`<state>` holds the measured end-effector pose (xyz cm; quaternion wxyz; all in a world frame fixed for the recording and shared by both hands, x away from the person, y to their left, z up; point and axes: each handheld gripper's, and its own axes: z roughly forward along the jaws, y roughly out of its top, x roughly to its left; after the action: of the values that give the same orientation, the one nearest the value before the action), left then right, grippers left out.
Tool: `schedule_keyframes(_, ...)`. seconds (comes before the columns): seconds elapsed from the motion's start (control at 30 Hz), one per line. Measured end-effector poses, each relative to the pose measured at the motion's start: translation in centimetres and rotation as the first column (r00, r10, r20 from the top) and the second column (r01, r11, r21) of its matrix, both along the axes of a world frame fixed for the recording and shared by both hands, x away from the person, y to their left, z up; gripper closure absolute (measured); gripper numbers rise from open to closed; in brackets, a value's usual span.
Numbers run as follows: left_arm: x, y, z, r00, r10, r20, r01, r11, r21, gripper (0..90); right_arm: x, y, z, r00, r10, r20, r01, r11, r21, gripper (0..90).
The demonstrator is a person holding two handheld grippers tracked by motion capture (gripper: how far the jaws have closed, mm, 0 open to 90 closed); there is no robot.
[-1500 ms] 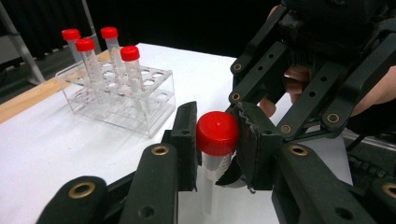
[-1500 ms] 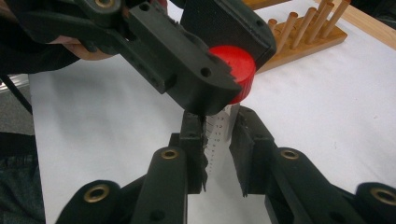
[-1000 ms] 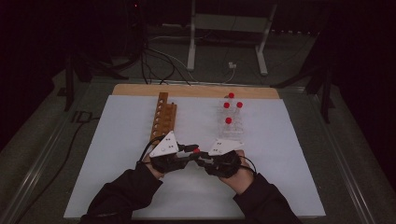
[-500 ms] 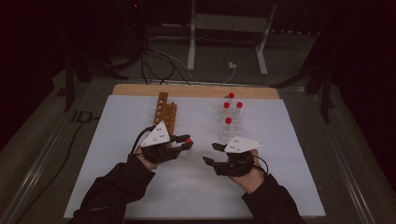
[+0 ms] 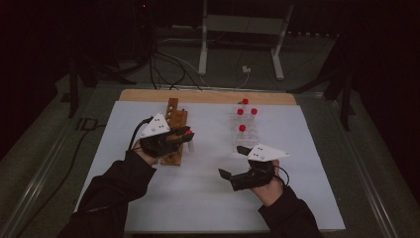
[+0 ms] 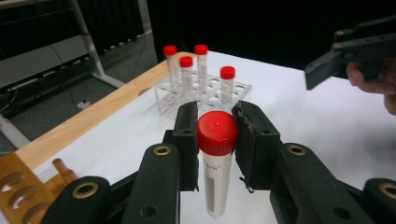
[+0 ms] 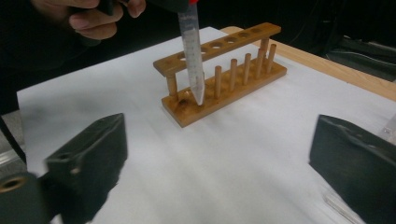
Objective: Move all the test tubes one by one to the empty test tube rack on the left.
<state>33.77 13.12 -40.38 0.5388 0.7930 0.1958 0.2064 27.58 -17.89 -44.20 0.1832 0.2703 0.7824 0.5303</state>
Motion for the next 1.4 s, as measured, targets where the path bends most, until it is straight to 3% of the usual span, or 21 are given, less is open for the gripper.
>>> schedule_keyframes(0.2,1.0,0.7,0.5,0.9991,0.041,0.010,-0.041,0.9991,-0.011,72.2,0.1,-0.3,0.1,1.0000,0.002,0.000,-0.002,1.000,0.027,0.3)
schedule_keyframes(0.83,4.5,2.0,3.0,0.9874,0.153,0.038,-0.151,0.9874,-0.046,72.2,-0.1,-0.5,0.2,0.9996,0.001,0.029,-0.002,0.999,0.032,0.0)
schedule_keyframes(1.03,5.8,2.6,3.3,0.9774,0.208,0.037,-0.205,0.9762,-0.070,72.2,-0.2,-0.4,0.2,0.9995,0.008,0.031,-0.009,0.999,0.036,0.0)
schedule_keyframes(1.4,8.8,3.4,3.2,0.9507,0.309,0.030,-0.306,0.9490,-0.077,72.2,-0.2,-0.2,0.1,0.9995,0.022,0.024,-0.022,0.999,0.028,0.0)
